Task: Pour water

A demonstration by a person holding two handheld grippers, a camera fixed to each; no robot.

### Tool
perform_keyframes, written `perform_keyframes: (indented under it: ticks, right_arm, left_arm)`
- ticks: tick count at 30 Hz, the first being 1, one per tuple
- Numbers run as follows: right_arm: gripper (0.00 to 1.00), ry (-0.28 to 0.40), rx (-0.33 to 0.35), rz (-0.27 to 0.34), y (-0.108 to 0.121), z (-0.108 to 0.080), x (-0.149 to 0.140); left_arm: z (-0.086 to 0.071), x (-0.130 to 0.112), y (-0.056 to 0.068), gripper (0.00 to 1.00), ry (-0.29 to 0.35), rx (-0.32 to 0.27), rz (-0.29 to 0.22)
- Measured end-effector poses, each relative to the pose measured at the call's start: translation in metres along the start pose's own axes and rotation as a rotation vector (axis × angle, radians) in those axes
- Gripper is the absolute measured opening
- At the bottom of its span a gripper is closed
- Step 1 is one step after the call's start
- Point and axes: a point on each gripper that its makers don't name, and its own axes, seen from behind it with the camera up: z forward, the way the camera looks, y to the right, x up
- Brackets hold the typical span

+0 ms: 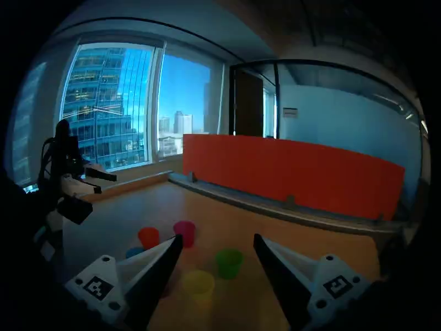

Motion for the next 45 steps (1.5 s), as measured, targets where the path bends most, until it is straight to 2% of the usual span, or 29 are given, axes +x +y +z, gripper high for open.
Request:
perform_keyframes:
  ticks: [11,21,38,45]
  right_arm:
    - [0.99,-0.065,0.031,-0.021,0.000,0.010,-0.014]
    - [0.99,-0.112,0.035,-0.037,0.002,0.014,-0.026]
    - [0.99,-0.186,0.047,-0.057,0.003,0.024,-0.051]
    - [0.99,-0.202,0.053,-0.051,0.005,0.030,-0.059]
  left_arm:
    - [0.012,-0.032,0.010,0.96,-0.076,-0.067,0.039]
    - [0.020,-0.069,0.025,0.96,-0.160,-0.118,0.074]
    - [0.033,-0.125,0.043,0.96,-0.281,-0.172,0.093]
    - [0.040,-0.150,0.044,0.96,-0.335,-0.171,0.118]
